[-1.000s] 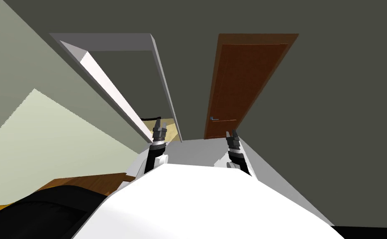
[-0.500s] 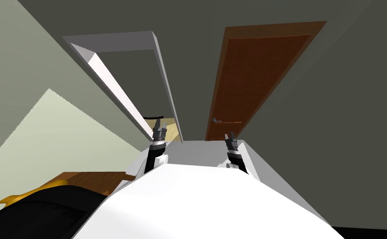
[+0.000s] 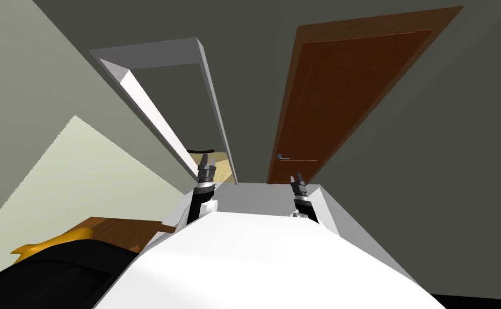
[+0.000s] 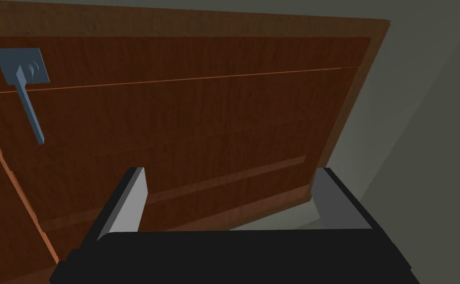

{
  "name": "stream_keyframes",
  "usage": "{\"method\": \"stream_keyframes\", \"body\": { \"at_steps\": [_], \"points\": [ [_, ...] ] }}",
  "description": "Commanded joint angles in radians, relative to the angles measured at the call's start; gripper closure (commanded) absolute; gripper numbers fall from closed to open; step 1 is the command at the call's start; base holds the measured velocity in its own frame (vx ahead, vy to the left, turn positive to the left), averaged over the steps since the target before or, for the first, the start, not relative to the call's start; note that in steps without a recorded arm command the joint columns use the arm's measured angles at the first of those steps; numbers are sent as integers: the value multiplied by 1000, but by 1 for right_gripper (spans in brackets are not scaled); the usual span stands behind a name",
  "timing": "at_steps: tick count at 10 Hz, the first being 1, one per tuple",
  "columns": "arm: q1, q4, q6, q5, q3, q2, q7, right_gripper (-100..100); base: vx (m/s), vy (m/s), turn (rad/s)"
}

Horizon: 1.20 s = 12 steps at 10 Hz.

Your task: Pull the door open

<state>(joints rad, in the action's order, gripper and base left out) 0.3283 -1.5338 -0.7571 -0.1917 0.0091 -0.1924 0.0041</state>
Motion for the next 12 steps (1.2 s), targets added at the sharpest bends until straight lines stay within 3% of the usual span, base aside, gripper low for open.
{"method": "stream_keyframes", "body": {
  "at_steps": [1, 3, 4, 12],
  "points": [
    [-10, 43, -4, -16, 4, -11, -5, -100, 73, -49, 127],
    [-26, 99, -12, -36, 9, -24, -10, -100, 92, -62, 125],
    [-26, 101, -12, -36, 9, -24, -10, -100, 60, -49, 33],
    [-85, 324, -43, -111, 28, -72, -28, -100, 74, -58, 107]
  ]
}}
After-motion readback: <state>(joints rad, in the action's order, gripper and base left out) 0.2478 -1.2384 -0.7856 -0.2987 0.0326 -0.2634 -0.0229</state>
